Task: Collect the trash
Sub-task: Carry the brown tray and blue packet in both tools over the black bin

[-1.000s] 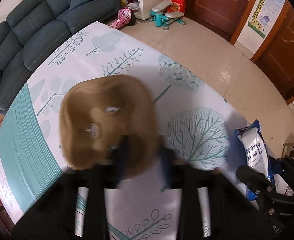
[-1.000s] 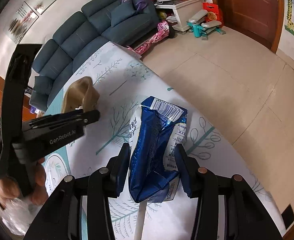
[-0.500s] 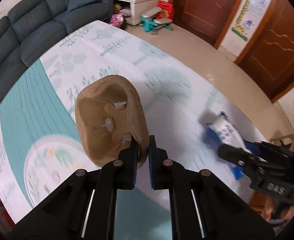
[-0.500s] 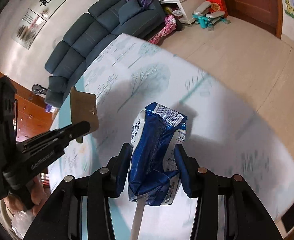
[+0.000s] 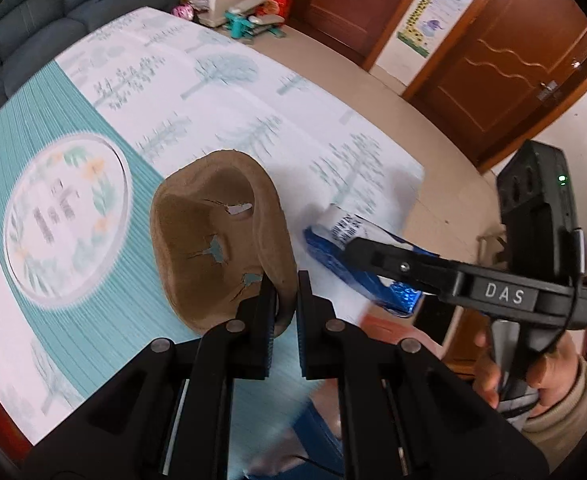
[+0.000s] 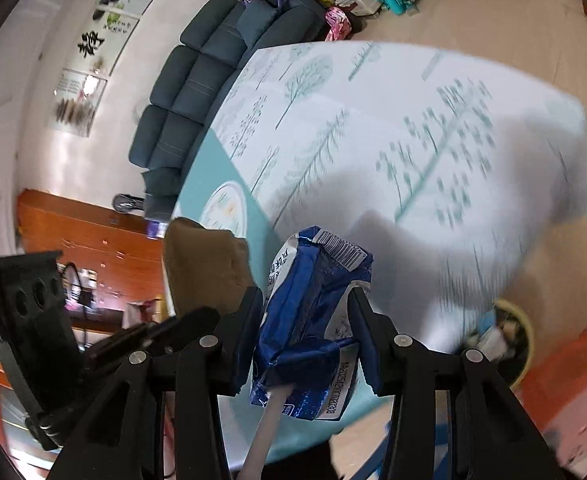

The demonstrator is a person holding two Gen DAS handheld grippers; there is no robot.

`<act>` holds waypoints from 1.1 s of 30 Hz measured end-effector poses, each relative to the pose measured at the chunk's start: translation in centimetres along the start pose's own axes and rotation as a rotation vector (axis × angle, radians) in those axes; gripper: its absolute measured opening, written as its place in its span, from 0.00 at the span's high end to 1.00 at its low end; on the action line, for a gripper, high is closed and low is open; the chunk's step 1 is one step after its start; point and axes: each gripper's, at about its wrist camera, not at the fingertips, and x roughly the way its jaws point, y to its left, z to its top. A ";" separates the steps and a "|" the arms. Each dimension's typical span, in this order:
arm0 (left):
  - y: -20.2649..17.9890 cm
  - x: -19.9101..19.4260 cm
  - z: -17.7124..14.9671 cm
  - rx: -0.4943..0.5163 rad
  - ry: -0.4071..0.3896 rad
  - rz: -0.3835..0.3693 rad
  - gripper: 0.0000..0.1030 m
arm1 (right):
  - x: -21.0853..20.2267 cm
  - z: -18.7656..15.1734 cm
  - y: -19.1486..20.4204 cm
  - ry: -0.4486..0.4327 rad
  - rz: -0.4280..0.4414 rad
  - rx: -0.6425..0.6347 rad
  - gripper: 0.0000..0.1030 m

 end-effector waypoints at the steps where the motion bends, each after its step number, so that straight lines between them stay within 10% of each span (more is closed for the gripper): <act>1: -0.5 -0.4 -0.7 0.005 0.000 -0.009 0.94 | -0.6 -0.7 -0.2 -0.002 0.007 0.006 0.57; 14: -8.7 -1.6 -10.0 0.134 0.058 -0.130 0.94 | -9.0 -11.4 -6.0 -0.020 -0.041 0.081 0.57; 33: -13.1 11.7 -18.3 0.159 0.252 -0.090 0.94 | -3.8 -17.3 -21.5 0.017 -0.115 0.396 0.57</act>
